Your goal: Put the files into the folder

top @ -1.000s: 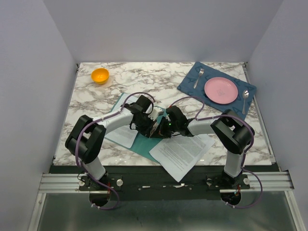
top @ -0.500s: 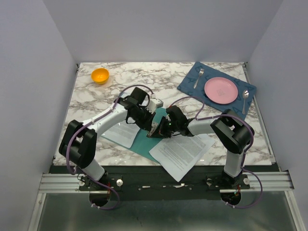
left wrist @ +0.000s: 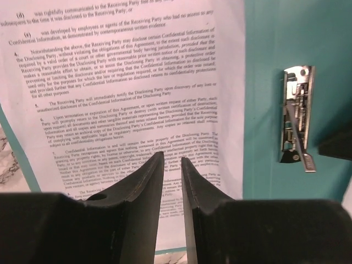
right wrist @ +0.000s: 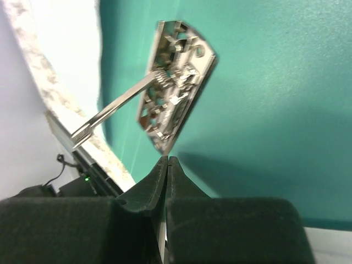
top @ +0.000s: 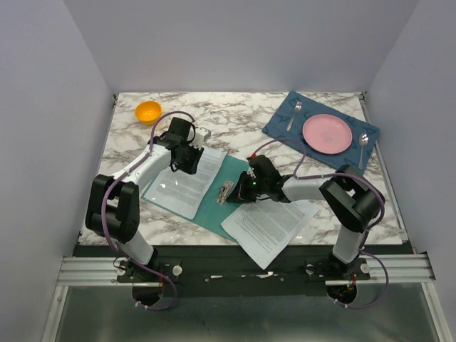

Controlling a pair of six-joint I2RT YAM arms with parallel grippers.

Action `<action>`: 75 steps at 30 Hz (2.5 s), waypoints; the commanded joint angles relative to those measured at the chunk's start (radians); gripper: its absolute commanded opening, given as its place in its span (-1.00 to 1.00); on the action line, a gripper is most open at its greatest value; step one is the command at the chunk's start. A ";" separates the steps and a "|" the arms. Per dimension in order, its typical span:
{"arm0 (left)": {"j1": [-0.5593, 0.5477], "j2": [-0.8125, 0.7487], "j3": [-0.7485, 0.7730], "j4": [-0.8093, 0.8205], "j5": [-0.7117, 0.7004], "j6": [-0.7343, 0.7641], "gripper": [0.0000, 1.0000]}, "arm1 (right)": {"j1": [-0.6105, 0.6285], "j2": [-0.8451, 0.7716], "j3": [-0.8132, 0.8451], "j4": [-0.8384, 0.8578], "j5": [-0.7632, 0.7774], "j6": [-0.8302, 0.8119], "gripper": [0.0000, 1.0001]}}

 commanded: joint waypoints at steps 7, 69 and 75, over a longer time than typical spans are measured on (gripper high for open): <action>-0.002 0.059 -0.124 0.048 -0.190 0.023 -0.34 | 0.051 -0.049 -0.060 0.256 0.014 0.042 -0.81; -0.044 -0.005 -0.063 -0.057 -0.302 0.072 -0.24 | 0.205 -0.057 -0.013 0.203 0.315 0.056 -0.88; -0.044 -0.013 -0.116 -0.032 -0.350 0.089 -0.24 | 0.206 0.023 0.059 0.228 0.350 0.114 -0.90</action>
